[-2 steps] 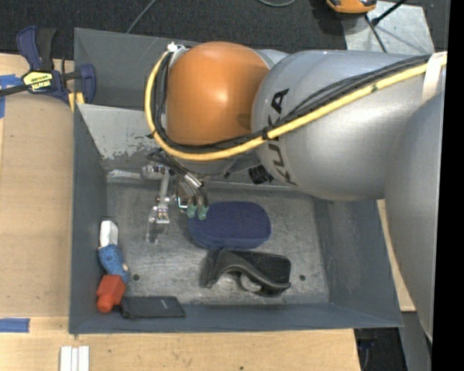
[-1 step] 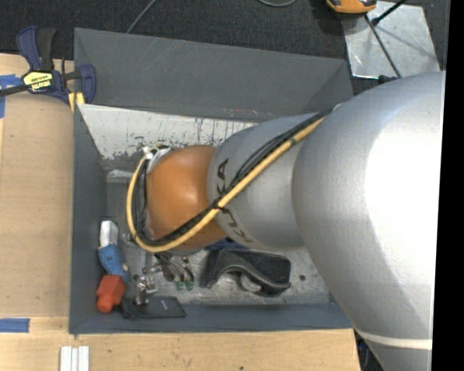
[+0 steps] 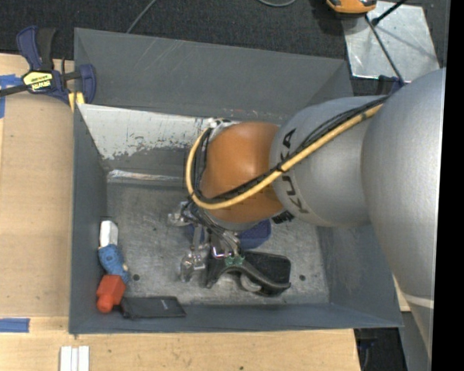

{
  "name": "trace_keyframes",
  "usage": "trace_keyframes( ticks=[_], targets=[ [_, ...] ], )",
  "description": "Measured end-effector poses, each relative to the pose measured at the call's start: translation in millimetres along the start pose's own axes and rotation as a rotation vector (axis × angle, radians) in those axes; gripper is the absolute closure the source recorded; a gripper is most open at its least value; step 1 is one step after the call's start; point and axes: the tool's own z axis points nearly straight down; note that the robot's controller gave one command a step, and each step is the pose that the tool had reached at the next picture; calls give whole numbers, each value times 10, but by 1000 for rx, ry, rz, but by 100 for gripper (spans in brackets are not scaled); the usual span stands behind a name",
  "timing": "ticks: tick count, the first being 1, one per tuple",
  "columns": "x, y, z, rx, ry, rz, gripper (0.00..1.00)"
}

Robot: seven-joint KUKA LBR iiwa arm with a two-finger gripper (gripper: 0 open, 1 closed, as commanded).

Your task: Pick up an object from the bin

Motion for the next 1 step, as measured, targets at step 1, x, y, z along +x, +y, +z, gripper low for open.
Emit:
trace_keyframes(
  ticks=[1],
  targets=[
    [-344, -799, -172, -3, -3, -168, 0]
  ],
)
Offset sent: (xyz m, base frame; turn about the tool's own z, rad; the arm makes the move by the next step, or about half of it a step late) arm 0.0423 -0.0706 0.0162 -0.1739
